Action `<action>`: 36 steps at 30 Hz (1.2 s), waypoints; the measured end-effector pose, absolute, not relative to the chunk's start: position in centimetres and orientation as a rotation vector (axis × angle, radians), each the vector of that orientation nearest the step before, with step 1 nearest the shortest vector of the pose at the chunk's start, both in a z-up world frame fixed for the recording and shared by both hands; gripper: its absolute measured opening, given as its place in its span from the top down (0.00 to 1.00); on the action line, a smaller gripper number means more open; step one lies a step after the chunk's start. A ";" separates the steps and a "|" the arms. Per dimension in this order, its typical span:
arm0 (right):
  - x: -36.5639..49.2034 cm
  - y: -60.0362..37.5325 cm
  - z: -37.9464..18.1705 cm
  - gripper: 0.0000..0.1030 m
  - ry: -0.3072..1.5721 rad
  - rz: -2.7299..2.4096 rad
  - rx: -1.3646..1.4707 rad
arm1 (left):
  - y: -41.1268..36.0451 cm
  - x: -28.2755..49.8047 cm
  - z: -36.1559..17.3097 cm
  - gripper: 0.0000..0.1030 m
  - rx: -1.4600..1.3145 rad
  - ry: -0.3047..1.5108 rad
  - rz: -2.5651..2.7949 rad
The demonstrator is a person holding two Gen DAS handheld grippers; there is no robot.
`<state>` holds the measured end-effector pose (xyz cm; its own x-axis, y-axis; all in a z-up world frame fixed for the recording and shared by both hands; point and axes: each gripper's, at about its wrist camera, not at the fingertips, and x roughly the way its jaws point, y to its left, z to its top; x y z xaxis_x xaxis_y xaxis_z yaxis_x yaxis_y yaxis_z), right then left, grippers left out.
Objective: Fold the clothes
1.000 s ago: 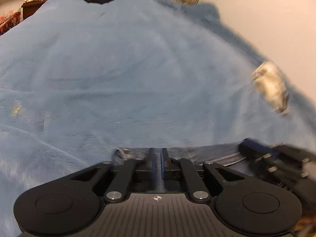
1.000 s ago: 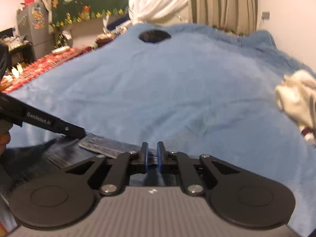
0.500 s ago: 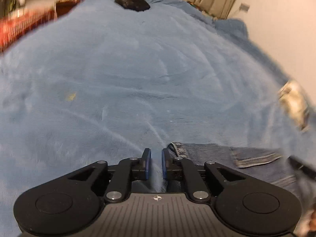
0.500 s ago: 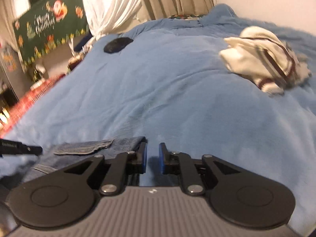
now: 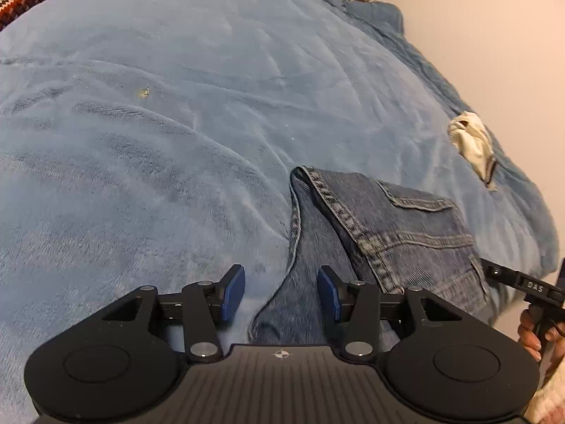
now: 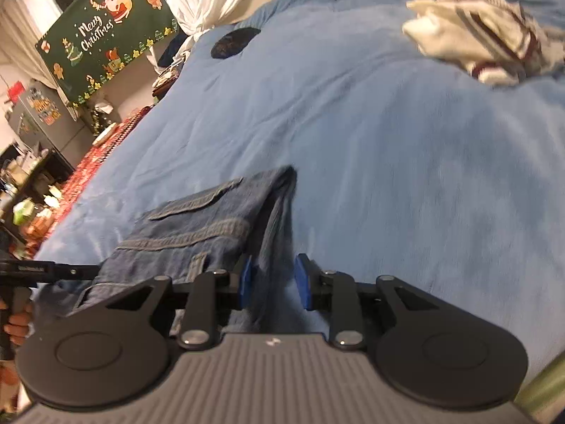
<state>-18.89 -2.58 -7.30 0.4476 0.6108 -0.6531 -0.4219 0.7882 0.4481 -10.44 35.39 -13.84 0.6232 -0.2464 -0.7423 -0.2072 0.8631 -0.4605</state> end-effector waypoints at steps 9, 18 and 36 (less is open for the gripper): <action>-19.3 -1.5 -7.0 0.93 0.904 0.648 0.249 | 35.1 -10.1 -13.6 0.90 -0.582 0.899 -0.062; -18.6 -4.4 -5.7 0.90 0.929 0.661 0.238 | 34.3 -12.7 -12.6 0.89 -0.557 0.864 -0.038; -18.1 -2.3 -5.0 0.64 0.919 0.706 0.084 | 33.4 -11.5 -12.3 0.74 -0.471 0.884 -0.078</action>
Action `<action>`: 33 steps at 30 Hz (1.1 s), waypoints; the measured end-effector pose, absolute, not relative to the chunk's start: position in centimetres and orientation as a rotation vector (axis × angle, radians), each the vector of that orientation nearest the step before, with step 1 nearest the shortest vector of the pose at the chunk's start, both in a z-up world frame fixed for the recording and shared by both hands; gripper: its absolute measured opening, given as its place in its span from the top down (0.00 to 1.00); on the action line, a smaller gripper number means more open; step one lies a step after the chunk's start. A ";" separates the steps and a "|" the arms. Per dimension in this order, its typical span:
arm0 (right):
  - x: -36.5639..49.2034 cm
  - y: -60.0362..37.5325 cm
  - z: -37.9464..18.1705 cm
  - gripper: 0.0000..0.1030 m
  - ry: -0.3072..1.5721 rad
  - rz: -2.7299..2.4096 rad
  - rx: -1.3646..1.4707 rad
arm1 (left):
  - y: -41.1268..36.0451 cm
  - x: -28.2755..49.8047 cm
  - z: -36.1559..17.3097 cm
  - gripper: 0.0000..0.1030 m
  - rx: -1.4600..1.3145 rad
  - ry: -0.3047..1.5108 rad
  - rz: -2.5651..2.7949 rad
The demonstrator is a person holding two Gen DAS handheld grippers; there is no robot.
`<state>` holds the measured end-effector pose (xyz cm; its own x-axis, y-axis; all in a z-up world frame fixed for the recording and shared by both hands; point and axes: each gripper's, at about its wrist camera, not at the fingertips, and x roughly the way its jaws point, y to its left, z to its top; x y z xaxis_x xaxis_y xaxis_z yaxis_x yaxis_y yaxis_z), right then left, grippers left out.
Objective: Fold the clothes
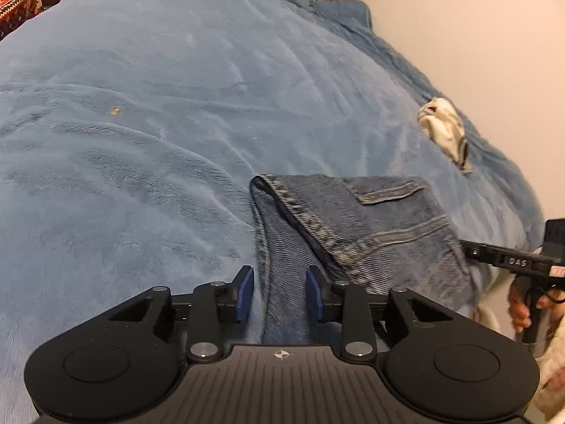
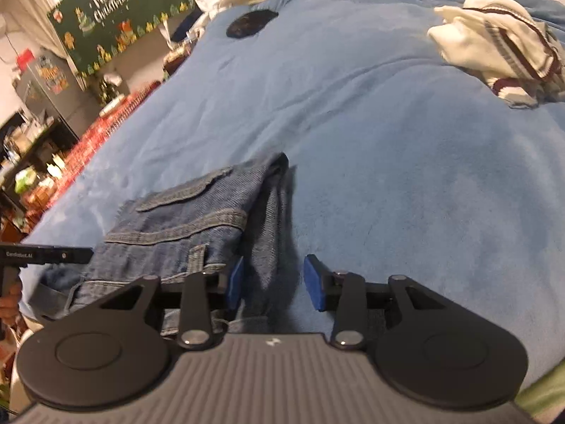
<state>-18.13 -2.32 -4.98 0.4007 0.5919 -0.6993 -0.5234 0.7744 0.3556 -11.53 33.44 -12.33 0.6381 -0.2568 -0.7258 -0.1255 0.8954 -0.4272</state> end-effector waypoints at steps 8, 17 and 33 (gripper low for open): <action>-15.8 -1.2 -6.0 0.77 1.008 0.763 0.125 | 34.2 -9.5 -13.9 0.73 -0.557 0.945 -0.100; -16.6 -0.4 -1.6 0.94 0.915 0.839 0.109 | 32.1 -12.1 -9.5 0.95 -0.514 0.819 -0.026; -14.8 23.2 11.8 0.94 0.783 1.381 -0.215 | 40.9 -29.9 -0.9 0.95 -0.806 0.407 0.543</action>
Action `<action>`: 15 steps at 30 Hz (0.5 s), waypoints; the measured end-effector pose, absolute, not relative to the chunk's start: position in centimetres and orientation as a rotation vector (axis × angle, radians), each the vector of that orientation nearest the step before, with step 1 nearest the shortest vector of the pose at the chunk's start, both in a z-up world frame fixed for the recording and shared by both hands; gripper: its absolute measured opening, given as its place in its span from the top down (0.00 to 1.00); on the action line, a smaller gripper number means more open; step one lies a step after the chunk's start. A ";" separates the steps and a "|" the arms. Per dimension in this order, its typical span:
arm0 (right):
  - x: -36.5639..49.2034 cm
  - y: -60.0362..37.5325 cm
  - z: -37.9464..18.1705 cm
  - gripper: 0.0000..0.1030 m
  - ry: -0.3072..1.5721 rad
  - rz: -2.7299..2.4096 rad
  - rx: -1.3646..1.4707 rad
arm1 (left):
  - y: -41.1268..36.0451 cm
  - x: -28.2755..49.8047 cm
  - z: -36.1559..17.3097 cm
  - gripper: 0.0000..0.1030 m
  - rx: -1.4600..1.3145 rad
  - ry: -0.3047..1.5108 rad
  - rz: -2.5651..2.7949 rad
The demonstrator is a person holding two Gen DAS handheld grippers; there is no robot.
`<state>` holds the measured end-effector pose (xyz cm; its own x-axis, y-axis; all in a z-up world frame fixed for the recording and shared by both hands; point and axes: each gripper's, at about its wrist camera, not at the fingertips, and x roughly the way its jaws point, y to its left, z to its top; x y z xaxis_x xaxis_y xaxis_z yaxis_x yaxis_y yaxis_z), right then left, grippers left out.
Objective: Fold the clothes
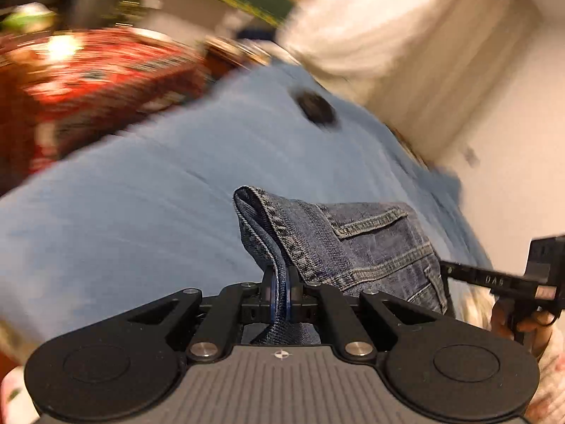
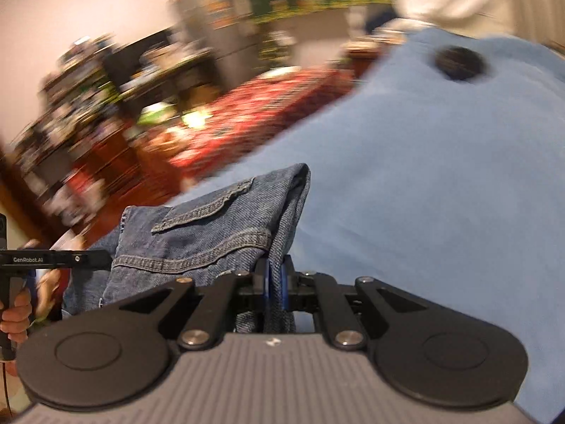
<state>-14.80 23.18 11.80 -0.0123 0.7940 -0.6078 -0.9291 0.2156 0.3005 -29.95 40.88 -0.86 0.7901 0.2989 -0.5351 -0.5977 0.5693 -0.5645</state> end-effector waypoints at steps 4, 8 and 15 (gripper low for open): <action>-14.0 33.6 12.8 0.94 0.768 1.672 -0.254 | 42.8 -32.9 -0.9 0.95 -0.931 0.305 0.753; -13.0 44.7 12.5 0.97 0.838 1.807 -0.367 | 44.3 -34.9 -1.2 0.95 -1.044 0.207 0.962; -11.7 56.0 6.9 0.97 0.987 1.860 -0.504 | 47.5 -35.1 -4.9 0.95 -1.171 0.173 1.109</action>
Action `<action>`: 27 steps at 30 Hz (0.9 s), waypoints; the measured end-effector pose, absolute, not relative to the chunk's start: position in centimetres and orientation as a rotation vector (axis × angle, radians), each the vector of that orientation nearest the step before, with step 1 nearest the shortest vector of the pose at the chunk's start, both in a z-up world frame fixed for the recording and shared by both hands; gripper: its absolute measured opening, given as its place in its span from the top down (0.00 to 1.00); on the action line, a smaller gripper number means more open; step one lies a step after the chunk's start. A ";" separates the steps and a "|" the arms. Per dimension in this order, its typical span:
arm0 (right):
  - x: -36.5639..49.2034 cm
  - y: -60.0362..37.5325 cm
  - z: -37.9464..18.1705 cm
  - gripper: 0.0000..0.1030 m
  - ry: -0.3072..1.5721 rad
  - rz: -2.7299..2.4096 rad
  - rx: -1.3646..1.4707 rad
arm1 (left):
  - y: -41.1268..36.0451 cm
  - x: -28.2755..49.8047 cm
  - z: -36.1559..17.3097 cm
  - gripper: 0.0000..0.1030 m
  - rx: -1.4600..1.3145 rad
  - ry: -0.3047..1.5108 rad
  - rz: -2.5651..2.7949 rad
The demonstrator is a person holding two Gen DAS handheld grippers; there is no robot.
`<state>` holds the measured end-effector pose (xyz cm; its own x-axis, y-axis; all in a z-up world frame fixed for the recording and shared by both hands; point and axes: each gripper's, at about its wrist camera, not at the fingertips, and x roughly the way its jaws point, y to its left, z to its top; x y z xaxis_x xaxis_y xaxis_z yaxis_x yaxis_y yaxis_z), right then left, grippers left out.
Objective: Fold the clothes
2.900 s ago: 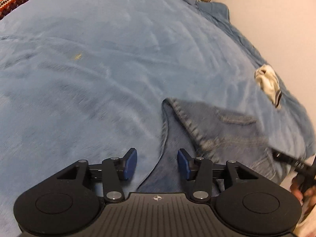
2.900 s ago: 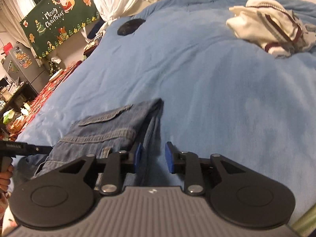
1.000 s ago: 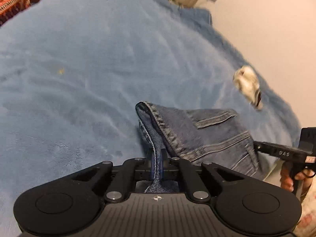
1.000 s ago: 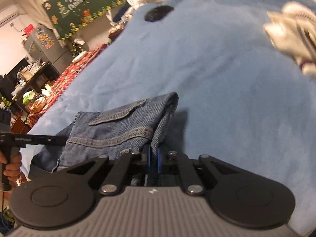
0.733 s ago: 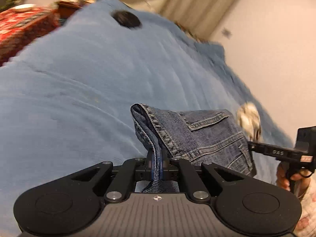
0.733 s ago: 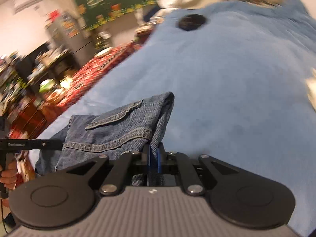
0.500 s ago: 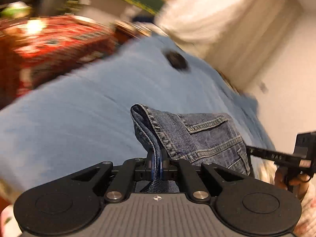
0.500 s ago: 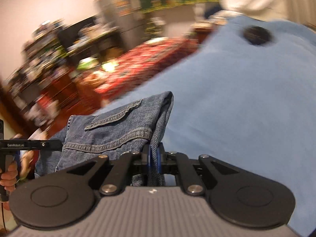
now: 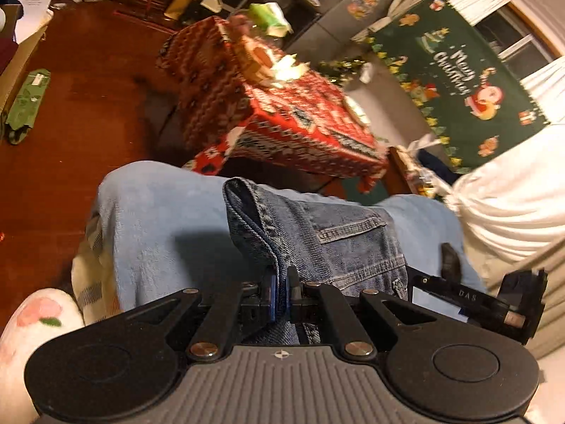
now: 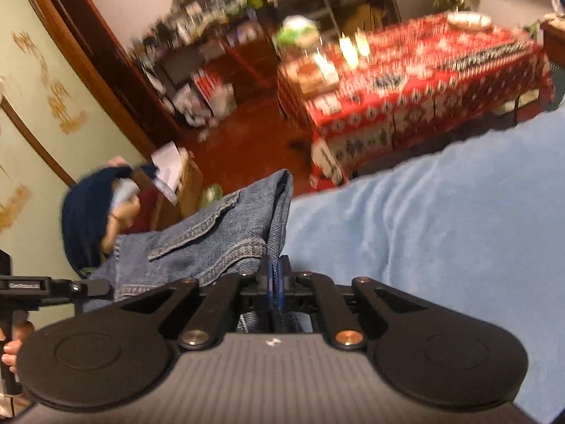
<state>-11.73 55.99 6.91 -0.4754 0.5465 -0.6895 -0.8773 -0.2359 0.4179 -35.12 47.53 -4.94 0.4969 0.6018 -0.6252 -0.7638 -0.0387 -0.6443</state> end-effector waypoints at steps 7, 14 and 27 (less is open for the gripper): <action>-9.0 56.7 0.7 0.97 1.147 1.837 -0.360 | 48.8 -35.4 -5.3 0.96 -1.218 0.157 1.067; -4.5 56.4 3.8 0.97 1.103 1.791 -0.277 | 50.4 -34.1 -6.0 0.95 -1.294 0.137 1.060; -5.5 58.8 0.7 0.86 1.054 1.617 -0.392 | 50.8 -36.4 -9.0 0.65 -1.393 0.106 0.927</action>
<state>-5.47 58.78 0.71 -0.3332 0.6090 -0.7198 -0.9044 0.0093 0.4265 -36.38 50.84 -9.00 0.6574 0.4920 -0.5708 -0.6078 -0.1014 -0.7876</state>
